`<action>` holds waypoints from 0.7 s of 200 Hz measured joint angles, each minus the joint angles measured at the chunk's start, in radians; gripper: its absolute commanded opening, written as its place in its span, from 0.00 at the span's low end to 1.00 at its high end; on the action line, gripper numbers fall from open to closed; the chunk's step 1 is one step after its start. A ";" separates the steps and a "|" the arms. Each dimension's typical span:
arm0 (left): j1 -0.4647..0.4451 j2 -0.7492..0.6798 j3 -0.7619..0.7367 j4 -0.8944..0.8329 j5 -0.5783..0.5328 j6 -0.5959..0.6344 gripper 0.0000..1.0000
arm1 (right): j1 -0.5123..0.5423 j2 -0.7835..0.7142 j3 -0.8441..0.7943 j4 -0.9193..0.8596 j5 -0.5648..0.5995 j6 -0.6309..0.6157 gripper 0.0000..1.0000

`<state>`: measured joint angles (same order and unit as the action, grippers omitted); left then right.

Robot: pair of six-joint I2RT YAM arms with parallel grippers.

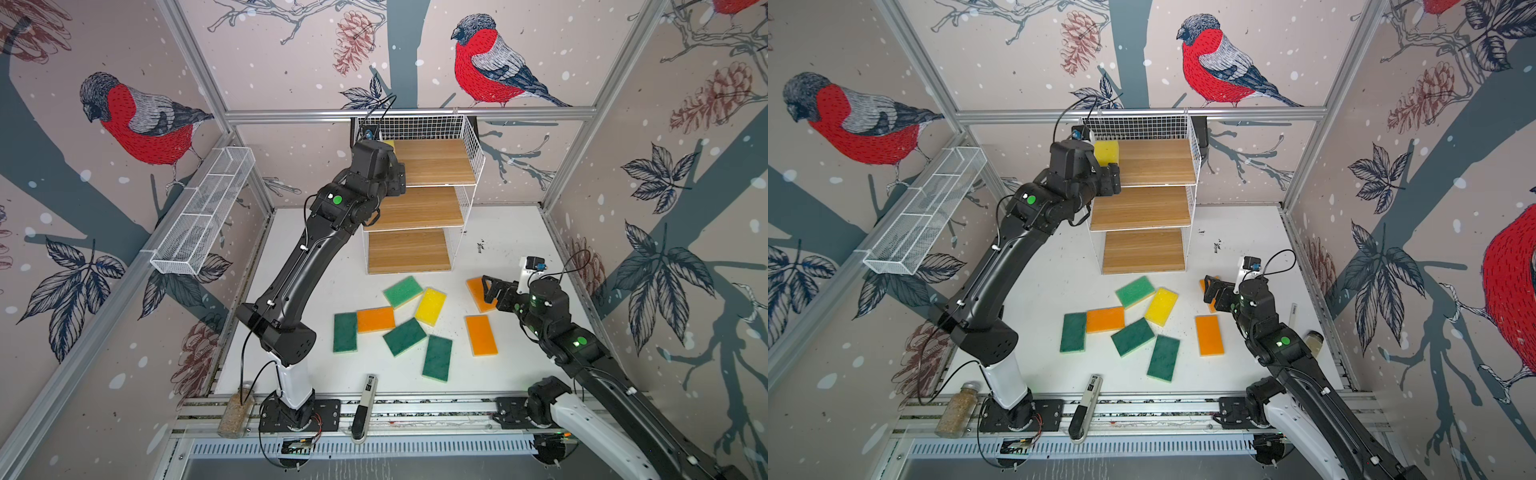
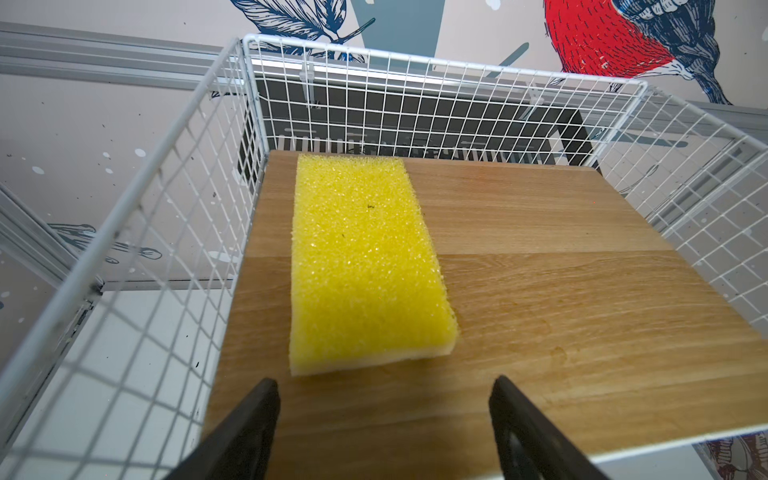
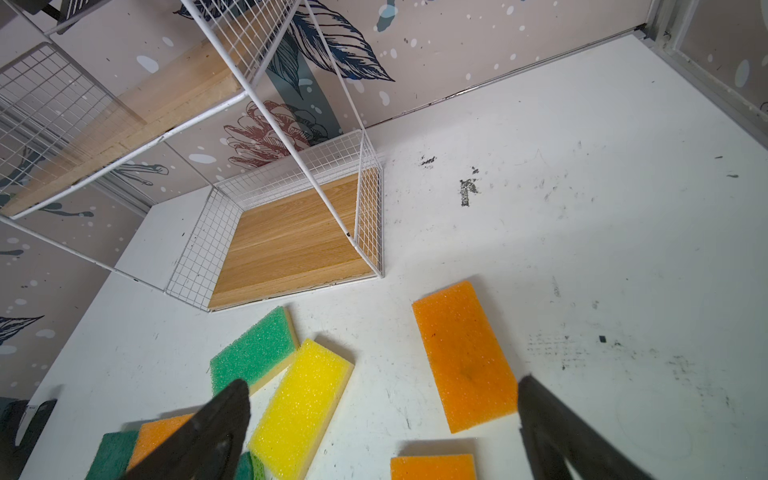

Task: Place and organize the cleaning sponges onto the shelf
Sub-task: 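Lower the yellow sponge onto the top shelf and open the left gripper, then withdraw the left gripper while the right gripper descends toward an orange sponge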

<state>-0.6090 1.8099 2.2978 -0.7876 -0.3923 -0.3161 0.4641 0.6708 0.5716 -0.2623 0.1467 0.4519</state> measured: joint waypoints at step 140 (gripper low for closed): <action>-0.023 -0.357 -0.457 0.098 0.073 0.053 0.81 | 0.025 0.019 0.022 -0.034 -0.018 0.075 1.00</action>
<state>-0.6323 1.4525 1.8404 -0.6899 -0.3191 -0.2630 0.4889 0.6895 0.5934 -0.2958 0.1284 0.5266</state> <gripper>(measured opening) 0.809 0.996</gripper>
